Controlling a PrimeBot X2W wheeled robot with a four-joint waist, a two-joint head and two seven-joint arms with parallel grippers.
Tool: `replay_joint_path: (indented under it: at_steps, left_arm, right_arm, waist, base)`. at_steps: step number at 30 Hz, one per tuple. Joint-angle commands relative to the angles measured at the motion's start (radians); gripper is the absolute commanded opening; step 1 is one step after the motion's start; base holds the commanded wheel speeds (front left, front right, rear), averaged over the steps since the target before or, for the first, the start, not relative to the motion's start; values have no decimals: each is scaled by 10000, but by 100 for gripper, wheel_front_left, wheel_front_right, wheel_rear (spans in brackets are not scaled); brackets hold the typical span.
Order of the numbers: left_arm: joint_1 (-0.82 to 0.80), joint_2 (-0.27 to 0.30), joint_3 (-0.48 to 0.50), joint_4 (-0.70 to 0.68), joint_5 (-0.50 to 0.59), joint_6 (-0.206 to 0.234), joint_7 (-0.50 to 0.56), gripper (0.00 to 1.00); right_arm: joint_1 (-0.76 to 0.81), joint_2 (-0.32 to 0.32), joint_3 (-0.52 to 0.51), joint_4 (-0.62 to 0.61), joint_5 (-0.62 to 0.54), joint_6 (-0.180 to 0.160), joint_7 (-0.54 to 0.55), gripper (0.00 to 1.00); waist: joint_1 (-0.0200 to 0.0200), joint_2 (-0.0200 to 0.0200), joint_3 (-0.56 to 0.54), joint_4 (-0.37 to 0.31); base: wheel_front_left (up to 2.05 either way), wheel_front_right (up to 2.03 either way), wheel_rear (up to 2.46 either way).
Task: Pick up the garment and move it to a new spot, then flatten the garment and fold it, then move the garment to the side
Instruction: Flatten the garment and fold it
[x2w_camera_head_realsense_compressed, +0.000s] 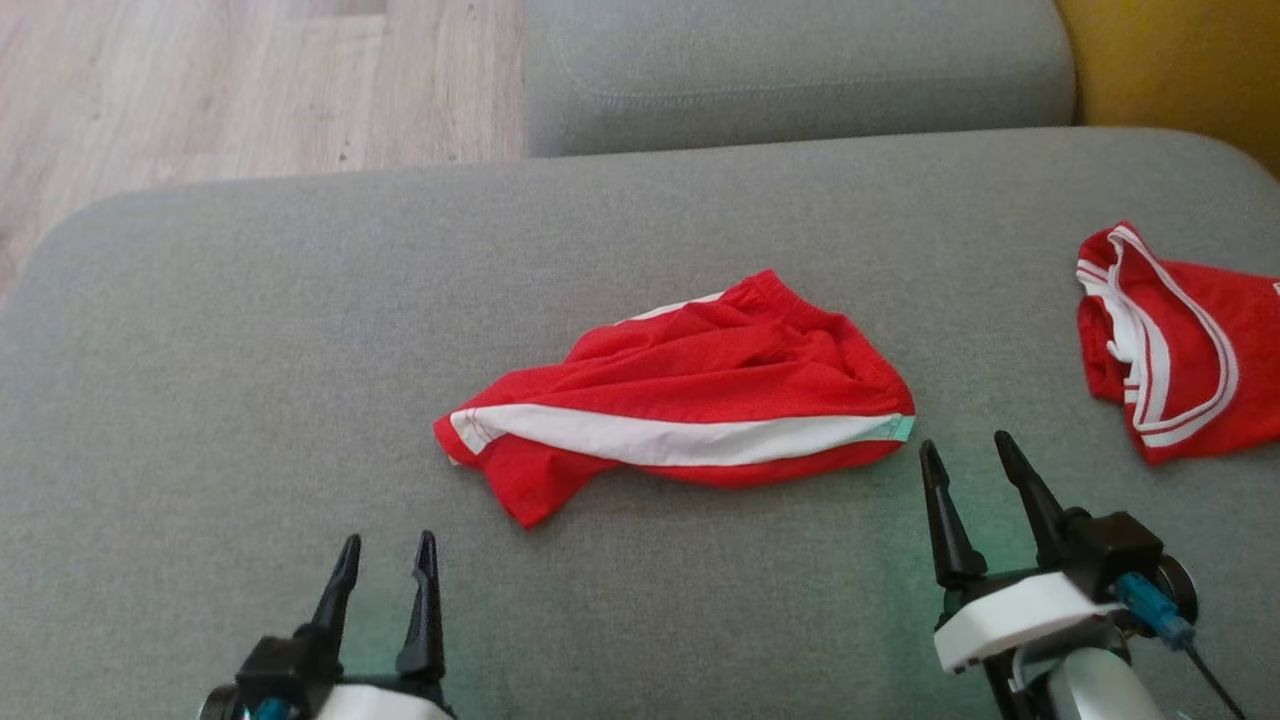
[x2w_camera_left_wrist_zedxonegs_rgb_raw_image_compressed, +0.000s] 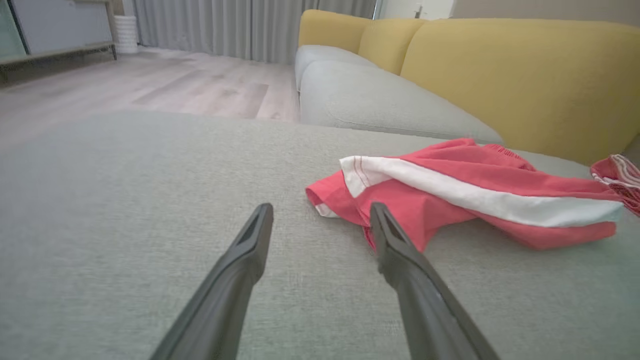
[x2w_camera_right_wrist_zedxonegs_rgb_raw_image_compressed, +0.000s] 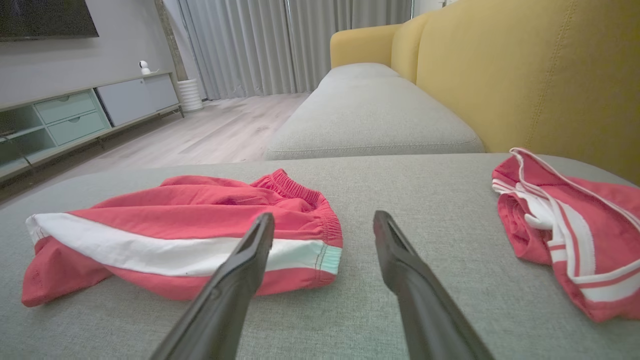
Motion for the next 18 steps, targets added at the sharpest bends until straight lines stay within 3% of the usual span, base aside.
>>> replay_joint_path:
  at_steps: [1,6,11,18]
  left_arm:
    - [-729,0,184,-119,-265,-165,-53,100]
    - [-1733,0,-77,560,-624,-582,-53,100]
    - [-2623,5,-735,1084,-1458,-688,-53,100]
    - [-3362,648,-2006,1437,-2976,-693,-53,100]
  right_arm:
    - [-364,-18,281,-258,-10,65,-113,100]
    - [-619,-18,420,-140,9,65,-113,100]
    - [-875,-18,429,-111,-105,65,-113,100]
    - [-1096,-18,398,-129,-232,65,-113,100]
  waist:
    - [1,0,164,12]
    - [1,0,668,-55]
    - [1,0,1085,-174]
    - [1,0,1494,-287]
  base:
    - [0,0,0]
    - [0,0,0]
    - [0,0,0]
    - [0,0,0]
